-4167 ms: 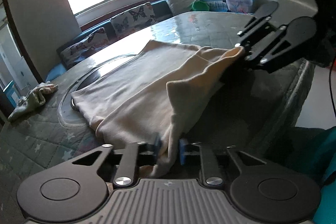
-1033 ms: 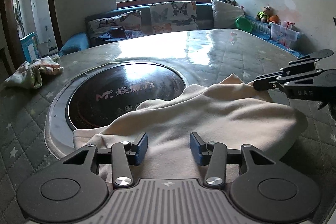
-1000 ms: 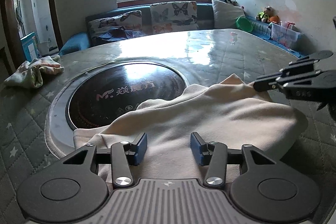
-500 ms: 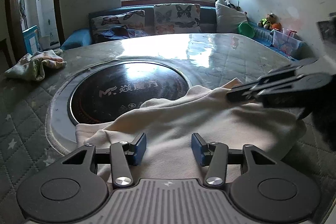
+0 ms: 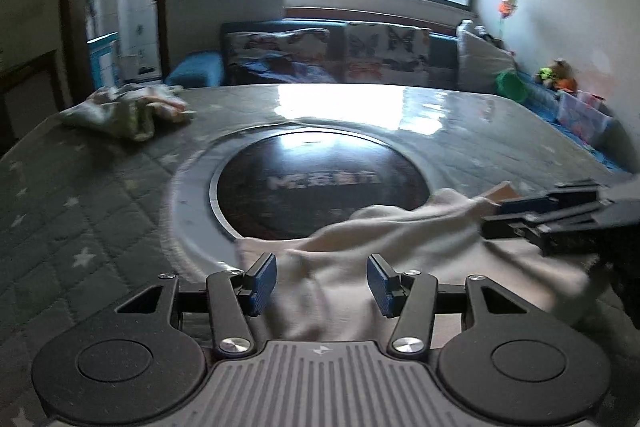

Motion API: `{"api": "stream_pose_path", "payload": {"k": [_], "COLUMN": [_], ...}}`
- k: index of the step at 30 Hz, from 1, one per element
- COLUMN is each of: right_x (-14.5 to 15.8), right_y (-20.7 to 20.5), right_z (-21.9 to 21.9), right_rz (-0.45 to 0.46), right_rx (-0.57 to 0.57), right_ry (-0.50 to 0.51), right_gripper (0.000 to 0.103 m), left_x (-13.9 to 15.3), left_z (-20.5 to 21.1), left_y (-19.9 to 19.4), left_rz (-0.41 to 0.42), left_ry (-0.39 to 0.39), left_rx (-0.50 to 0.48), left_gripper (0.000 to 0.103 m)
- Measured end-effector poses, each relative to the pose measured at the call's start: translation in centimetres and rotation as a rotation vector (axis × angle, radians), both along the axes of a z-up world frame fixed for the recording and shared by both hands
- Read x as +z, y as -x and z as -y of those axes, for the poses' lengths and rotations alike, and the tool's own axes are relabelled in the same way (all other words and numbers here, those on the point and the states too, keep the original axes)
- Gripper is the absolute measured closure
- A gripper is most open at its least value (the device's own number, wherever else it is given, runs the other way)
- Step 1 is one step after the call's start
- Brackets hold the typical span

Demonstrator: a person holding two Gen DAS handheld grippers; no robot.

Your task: Fold clothes

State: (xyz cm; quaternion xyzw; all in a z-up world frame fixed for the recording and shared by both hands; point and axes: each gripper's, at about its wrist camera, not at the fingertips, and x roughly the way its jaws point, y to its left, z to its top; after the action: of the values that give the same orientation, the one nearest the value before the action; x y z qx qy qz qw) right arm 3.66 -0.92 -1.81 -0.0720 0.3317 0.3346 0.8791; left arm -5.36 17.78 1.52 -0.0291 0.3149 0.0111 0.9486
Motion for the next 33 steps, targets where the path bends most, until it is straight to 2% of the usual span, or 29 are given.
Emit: {"api": "stream_pose_path", "payload": {"k": [2,4,6,8,10,11,13,16,18,21,26,30,33], "right_x": [-0.1,-0.1,0.1,0.3,0.5,0.4,0.2,-0.3,-0.5,-0.6,-0.7,-0.7,-0.7], "right_y": [0.2,0.3,0.6,0.8,1.2,1.3,1.3,1.3,1.3,1.4,1.6,1.6,1.6], "right_z": [-0.1,-0.1,-0.1,-0.2,-0.4,-0.6,-0.9,-1.0,-1.1,-1.3,-1.6,-1.7,-1.6], "right_rz": [0.005,0.010,0.015,0.026,0.035,0.035,0.029,0.021,0.017,0.023,0.025,0.024,0.020], "right_rx": [-0.002,-0.003,0.005,0.017,0.033,0.037,0.040,0.036,0.034,0.037,0.043,0.042,0.039], "right_ry": [0.004,0.000,-0.009,-0.008,-0.004,-0.003,0.000,0.005,0.008,0.018,0.022,0.024,0.025], "right_gripper": [0.064,0.063,0.055,0.052,0.051,0.051,0.050,0.044,0.041,0.035,0.026,0.020,0.016], "left_x": [0.1,0.0,-0.2,-0.5,-0.9,-1.2,-1.4,-1.3,-1.4,-1.2,0.7,0.4,-0.7], "left_z": [-0.9,-1.7,-2.2,-2.5,-2.6,-2.6,-2.2,-1.8,-1.9,-2.0,-0.5,1.0,1.1], "left_y": [-0.2,-0.3,-0.6,-0.8,-0.9,-0.9,-1.0,-1.0,-1.2,-1.3,-1.1,-3.2,-5.0], "left_rz": [-0.001,-0.001,-0.015,-0.025,-0.033,-0.036,-0.026,0.002,0.000,-0.005,0.034,-0.013,-0.065], "left_ry": [0.013,0.030,0.036,0.032,0.030,0.030,-0.013,-0.104,-0.137,-0.110,-0.003,0.028,0.023], "left_rx": [0.015,0.016,0.014,0.018,0.011,0.006,0.000,0.018,0.032,0.039,-0.045,-0.092,-0.072], "left_gripper": [0.052,0.072,0.074,0.074,0.086,0.088,0.096,0.102,0.102,0.101,0.099,0.098,0.098]}}
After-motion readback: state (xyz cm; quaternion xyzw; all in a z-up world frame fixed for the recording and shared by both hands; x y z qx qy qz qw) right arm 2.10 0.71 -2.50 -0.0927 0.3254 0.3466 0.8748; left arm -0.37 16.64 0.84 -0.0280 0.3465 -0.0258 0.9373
